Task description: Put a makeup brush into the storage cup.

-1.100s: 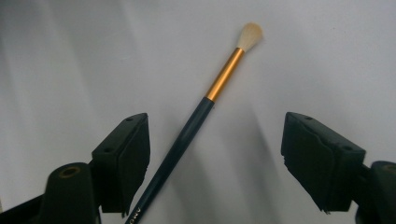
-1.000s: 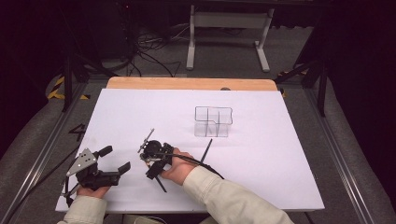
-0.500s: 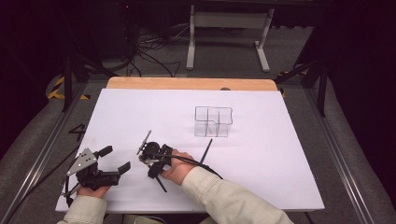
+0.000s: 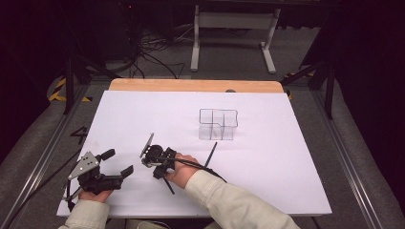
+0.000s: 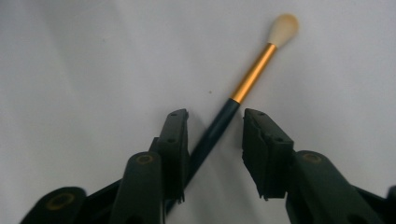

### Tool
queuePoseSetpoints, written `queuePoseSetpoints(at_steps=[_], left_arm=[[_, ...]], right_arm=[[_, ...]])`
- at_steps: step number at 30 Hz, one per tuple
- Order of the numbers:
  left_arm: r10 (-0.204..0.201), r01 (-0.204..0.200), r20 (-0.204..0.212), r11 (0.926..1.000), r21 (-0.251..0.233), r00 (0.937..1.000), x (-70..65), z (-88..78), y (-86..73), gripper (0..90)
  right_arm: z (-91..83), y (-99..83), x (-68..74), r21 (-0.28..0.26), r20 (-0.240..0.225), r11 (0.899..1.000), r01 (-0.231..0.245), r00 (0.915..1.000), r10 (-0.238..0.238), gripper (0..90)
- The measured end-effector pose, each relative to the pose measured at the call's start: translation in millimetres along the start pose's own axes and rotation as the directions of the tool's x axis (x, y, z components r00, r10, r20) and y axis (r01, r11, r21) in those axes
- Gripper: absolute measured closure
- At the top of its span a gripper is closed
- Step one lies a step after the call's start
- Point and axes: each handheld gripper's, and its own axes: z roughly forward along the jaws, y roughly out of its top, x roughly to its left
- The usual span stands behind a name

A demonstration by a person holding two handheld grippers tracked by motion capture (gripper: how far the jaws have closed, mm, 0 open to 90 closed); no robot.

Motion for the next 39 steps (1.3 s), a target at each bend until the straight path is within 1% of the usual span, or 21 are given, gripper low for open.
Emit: queuePoseSetpoints(at_steps=[2,3,7,11,15,18,25,31,35,39], left_arm=[[0.0,0.0,0.0,1.0,0.0,1.0,-0.2,-0.1,0.1,2.0],[0.0,0.0,0.0,1.0,0.0,1.0,-0.2,-0.1,0.1,2.0],[-0.001,0.001,0.0,1.0,-0.001,1.0,-0.4,-0.4,0.1,2.0],[0.0,0.0,0.003,1.0,-0.002,1.0,-0.2,-0.4,0.1,1.9],[-0.001,0.001,0.002,1.0,-0.002,1.0,-0.3,-0.5,0.1,2.0],[0.0,0.0,0.004,1.0,-0.001,1.0,-0.3,-0.5,0.1,2.0],[-0.001,0.001,0.003,1.0,-0.001,1.0,-0.5,-0.2,0.1,1.9],[0.0,0.0,0.004,1.0,0.001,1.0,-0.4,0.1,0.1,2.0],[0.0,0.0,0.005,1.0,0.0,1.0,0.0,-0.3,0.2,2.0],[0.0,0.0,0.007,1.0,0.001,1.0,0.0,-0.4,0.3,2.0]], right_arm=[[-0.1,2.0,2.4,0.017,0.001,1.0,-0.006,1.0,0.006,71.8],[-0.1,2.0,2.4,0.017,0.001,1.0,-0.006,1.0,0.006,71.8],[0.4,5.8,4.7,0.044,0.003,0.999,-0.017,0.9998,0.017,77.7],[0.9,8.5,2.4,0.064,-0.012,0.997,-0.033,0.9994,0.033,82.8],[1.2,10.1,-0.4,0.077,-0.032,0.996,-0.05,0.9981,0.053,83.0],[1.1,11.2,-0.6,0.087,-0.029,0.995,-0.049,0.9982,0.052,83.2],[1.5,12.4,-2.0,0.092,-0.037,0.995,-0.049,0.9979,0.052,83.4],[1.8,13.8,-4.7,0.104,-0.055,0.993,-0.057,0.9965,0.063,83.4],[2.0,16.1,-5.2,0.121,-0.056,0.991,-0.058,0.9963,0.065,83.4],[1.7,16.4,-5.2,0.126,-0.057,0.99,-0.065,0.9957,0.073,83.4]])
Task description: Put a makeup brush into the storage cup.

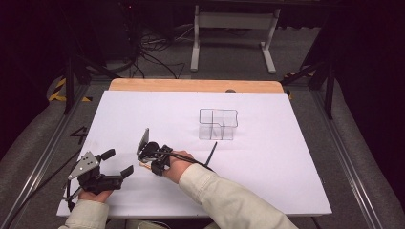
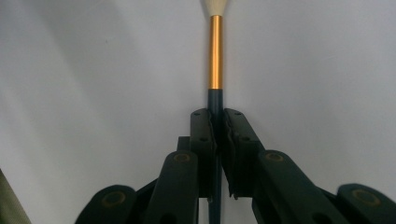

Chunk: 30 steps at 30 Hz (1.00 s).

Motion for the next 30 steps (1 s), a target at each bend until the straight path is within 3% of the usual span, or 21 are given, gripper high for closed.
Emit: queuePoseSetpoints(at_steps=[6,22,24,30], left_arm=[[-0.004,0.004,0.003,1.0,-0.003,1.0,0.2,0.0,-0.1,2.0],[-0.017,0.017,0.004,0.9998,-0.011,0.9999,0.7,2.2,0.2,1.9],[-0.013,0.013,0.007,0.9999,-0.009,0.9999,1.0,1.8,0.5,1.9],[-0.016,0.016,0.006,0.9998,-0.011,0.9998,0.8,2.2,0.4,1.9]], right_arm=[[-4.4,-1.8,-3.8,-0.016,-0.008,1.0,-0.002,1.0,0.002,83.4],[-51.0,-19.1,-14.4,-0.169,-0.004,0.985,-0.017,0.9999,0.016,83.3],[-56.4,-21.7,-15.1,-0.191,-0.001,0.982,-0.013,0.9999,0.013,83.3],[-75.8,-32.5,-18.7,-0.296,0.012,0.955,-0.016,0.9997,0.021,83.3]])
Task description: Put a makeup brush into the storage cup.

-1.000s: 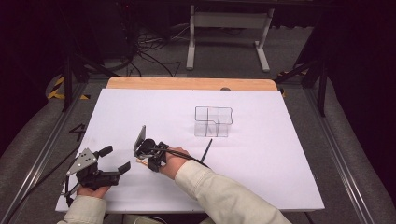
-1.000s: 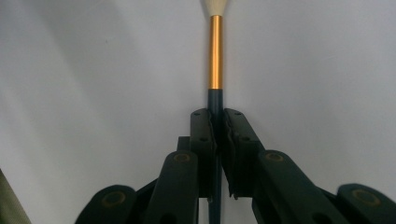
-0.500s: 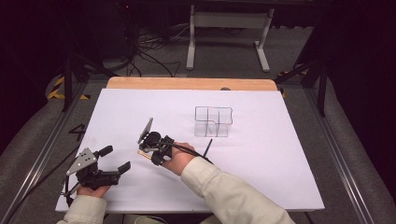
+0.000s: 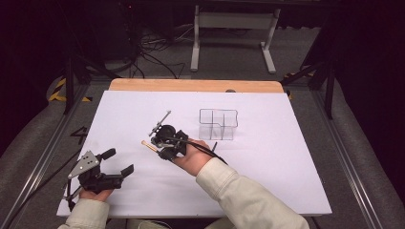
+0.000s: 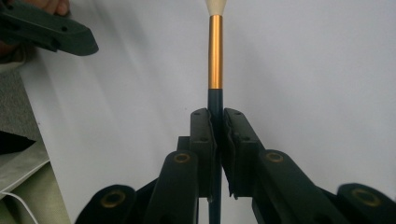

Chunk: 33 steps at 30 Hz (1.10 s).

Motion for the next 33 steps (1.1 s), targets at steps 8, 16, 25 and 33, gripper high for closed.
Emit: queuePoseSetpoints(at_steps=[8,16,25,33], left_arm=[[0.003,-0.003,0.0,1.0,0.0,1.0,0.1,-0.1,0.1,1.9],[0.004,-0.004,0.003,1.0,0.001,1.0,0.1,0.2,0.1,1.9],[0.008,-0.008,0.006,1.0,-0.002,1.0,-0.3,0.4,0.2,1.9],[0.009,-0.009,0.005,1.0,-0.002,0.9999,-0.3,0.3,0.2,1.9]], right_arm=[[-19.2,-6.5,-4.2,-0.101,-0.007,0.995,-0.001,1.0,0.0,83.3],[-36.3,-17.3,-10.2,-0.228,-0.011,0.974,-0.008,0.9999,0.006,83.3],[-56.0,-35.6,-15.3,-0.408,0.011,0.913,0.022,0.9998,-0.019,83.3],[-66.5,-50.6,-22.9,-0.509,0.036,0.86,0.026,0.9993,-0.009,83.3]])
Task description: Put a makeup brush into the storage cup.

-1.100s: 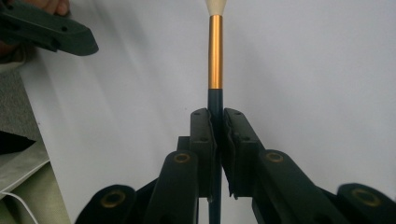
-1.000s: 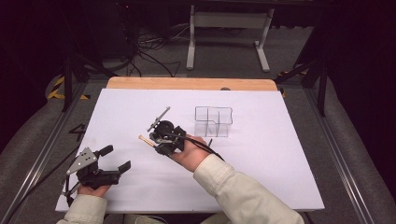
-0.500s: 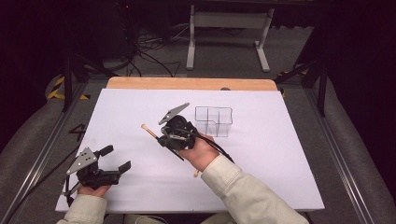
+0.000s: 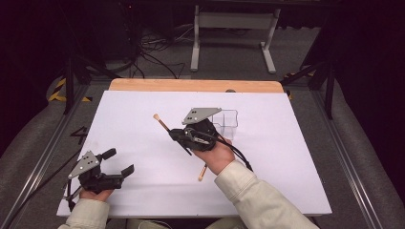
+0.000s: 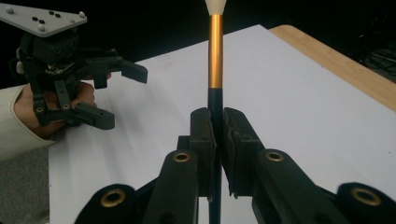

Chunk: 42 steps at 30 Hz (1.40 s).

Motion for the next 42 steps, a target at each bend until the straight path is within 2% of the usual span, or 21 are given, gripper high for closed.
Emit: queuePoseSetpoints(at_steps=[8,13,19,32,42], left_arm=[[-0.001,0.001,-0.001,1.0,-0.003,1.0,-0.1,0.0,0.0,1.9],[-0.002,0.002,0.0,1.0,0.0,1.0,0.0,0.0,0.0,1.9],[-0.003,0.003,0.003,1.0,0.001,1.0,-0.1,0.3,-0.1,1.9],[-0.005,0.005,0.004,1.0,0.002,1.0,0.0,0.6,-0.1,1.9],[-0.004,0.004,0.005,1.0,0.003,1.0,0.1,0.7,-0.2,1.9]], right_arm=[[-11.8,-8.6,-5.5,-0.112,-0.006,0.994,-0.005,1.0,0.005,83.1],[-20.4,-12.3,-8.8,-0.186,0.014,0.982,0.022,0.9997,-0.02,83.1],[-26.7,-17.0,-17.3,-0.244,0.021,0.97,0.02,0.9997,-0.015,83.2],[-40.3,-23.7,-39.8,-0.298,0.073,0.955,-0.017,0.9965,0.041,83.2],[-48.8,-27.8,-57.7,-0.328,0.129,0.944,-0.016,0.9898,0.062,83.1]])
